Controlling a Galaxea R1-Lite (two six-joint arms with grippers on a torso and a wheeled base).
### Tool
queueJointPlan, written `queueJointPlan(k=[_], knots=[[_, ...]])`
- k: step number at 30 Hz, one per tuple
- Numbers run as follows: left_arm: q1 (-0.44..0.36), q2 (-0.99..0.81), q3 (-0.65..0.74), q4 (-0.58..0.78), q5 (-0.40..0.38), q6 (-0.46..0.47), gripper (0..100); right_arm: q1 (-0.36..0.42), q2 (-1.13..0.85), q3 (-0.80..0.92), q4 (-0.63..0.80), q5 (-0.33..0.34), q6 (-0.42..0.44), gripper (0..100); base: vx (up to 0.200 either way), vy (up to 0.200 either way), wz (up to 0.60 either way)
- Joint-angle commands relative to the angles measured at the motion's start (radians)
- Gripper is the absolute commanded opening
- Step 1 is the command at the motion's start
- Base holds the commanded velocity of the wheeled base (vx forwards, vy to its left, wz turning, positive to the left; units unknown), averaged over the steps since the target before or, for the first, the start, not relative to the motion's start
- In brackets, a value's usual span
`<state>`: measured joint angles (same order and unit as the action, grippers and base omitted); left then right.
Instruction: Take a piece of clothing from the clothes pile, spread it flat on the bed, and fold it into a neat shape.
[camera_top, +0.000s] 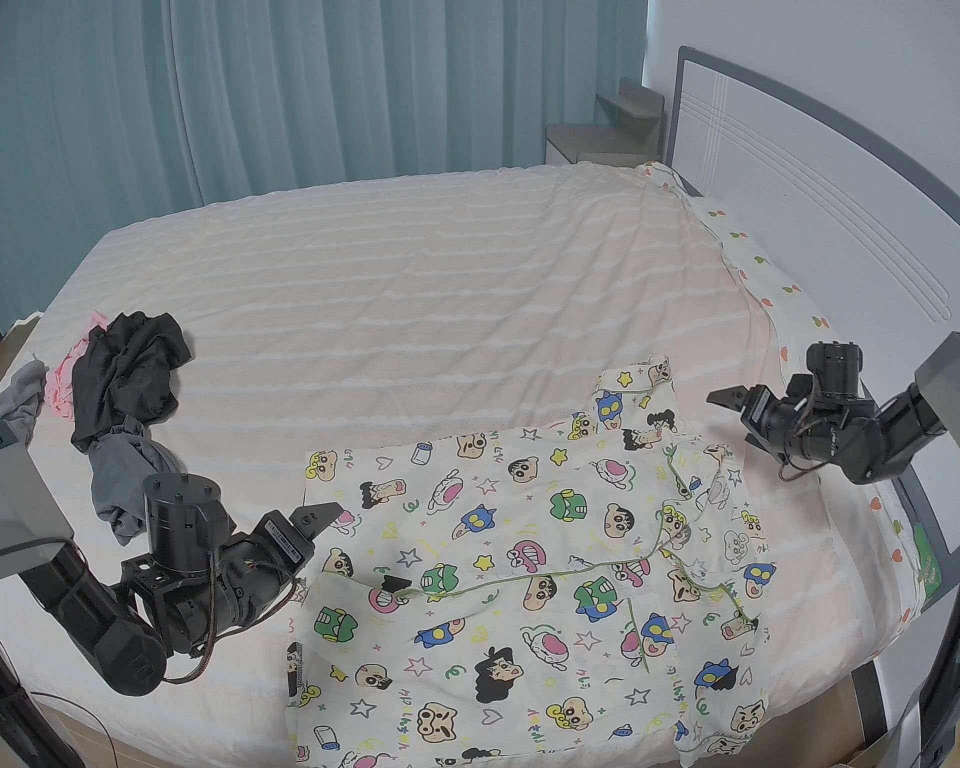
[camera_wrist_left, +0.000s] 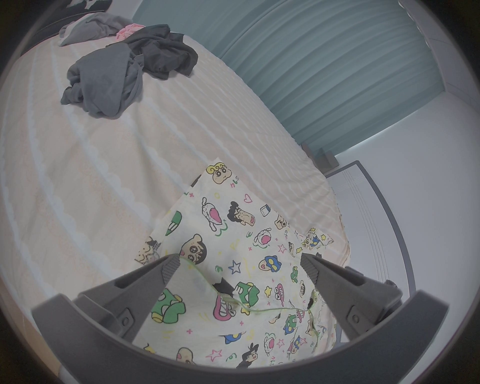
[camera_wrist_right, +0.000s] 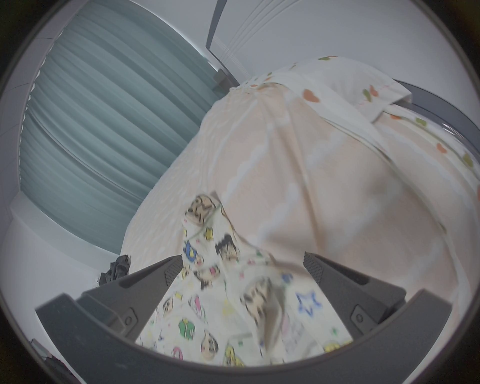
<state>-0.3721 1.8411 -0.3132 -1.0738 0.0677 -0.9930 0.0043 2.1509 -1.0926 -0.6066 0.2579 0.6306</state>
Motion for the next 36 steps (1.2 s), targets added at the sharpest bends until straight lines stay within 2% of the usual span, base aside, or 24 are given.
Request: queueJointPlan(k=[1, 5, 8, 10, 12, 13, 16, 19, 21, 27, 29, 36], knots=[[0.033, 0.047, -0.037, -0.051, -0.002, 0.108, 100, -0.056, -0.336, 0.342, -0.036, 0.078, -0.042, 100, 0.0, 0.0, 0.0], [0.067, 0.083, -0.115, 0.011, -0.005, 0.246, 100, -0.084, -0.479, 0.504, -0.041, 0.138, -0.045, 100, 0.0, 0.0, 0.0], [0.081, 0.084, -0.185, 0.086, -0.006, 0.257, 100, -0.102, -0.519, 0.579, -0.045, 0.162, -0.046, 100, 0.0, 0.0, 0.0], [0.084, 0.049, -0.254, 0.239, -0.032, 0.257, 100, -0.122, -0.556, 0.677, -0.053, 0.182, -0.035, 100, 0.0, 0.0, 0.0], [0.076, -0.003, -0.248, 0.324, -0.089, 0.263, 100, -0.139, -0.56, 0.731, -0.082, 0.185, -0.032, 100, 0.0, 0.0, 0.0], [0.075, -0.037, -0.238, 0.37, -0.144, 0.264, 100, -0.153, -0.557, 0.767, -0.119, 0.195, -0.032, 100, 0.0, 0.0, 0.0], [0.076, -0.105, -0.201, 0.454, -0.236, 0.286, 100, -0.198, -0.534, 0.853, -0.243, 0.256, -0.032, 100, 0.0, 0.0, 0.0], [0.076, -0.111, -0.145, 0.468, -0.241, 0.358, 100, -0.221, -0.505, 0.924, -0.346, 0.34, -0.046, 100, 0.0, 0.0, 0.0], [0.078, -0.111, -0.118, 0.466, -0.241, 0.401, 100, -0.222, -0.496, 0.95, -0.395, 0.366, -0.046, 100, 0.0, 0.0, 0.0], [0.059, -0.112, -0.061, 0.469, -0.243, 0.407, 100, -0.221, -0.494, 0.97, -0.417, 0.373, -0.046, 100, 0.0, 0.0, 0.0], [0.016, -0.112, 0.002, 0.466, -0.243, 0.405, 100, -0.222, -0.502, 0.978, -0.417, 0.373, -0.046, 100, 0.0, 0.0, 0.0], [-0.064, -0.102, 0.042, 0.465, -0.238, 0.375, 100, -0.219, -0.499, 0.996, -0.417, 0.391, -0.049, 100, 0.0, 0.0, 0.0]])
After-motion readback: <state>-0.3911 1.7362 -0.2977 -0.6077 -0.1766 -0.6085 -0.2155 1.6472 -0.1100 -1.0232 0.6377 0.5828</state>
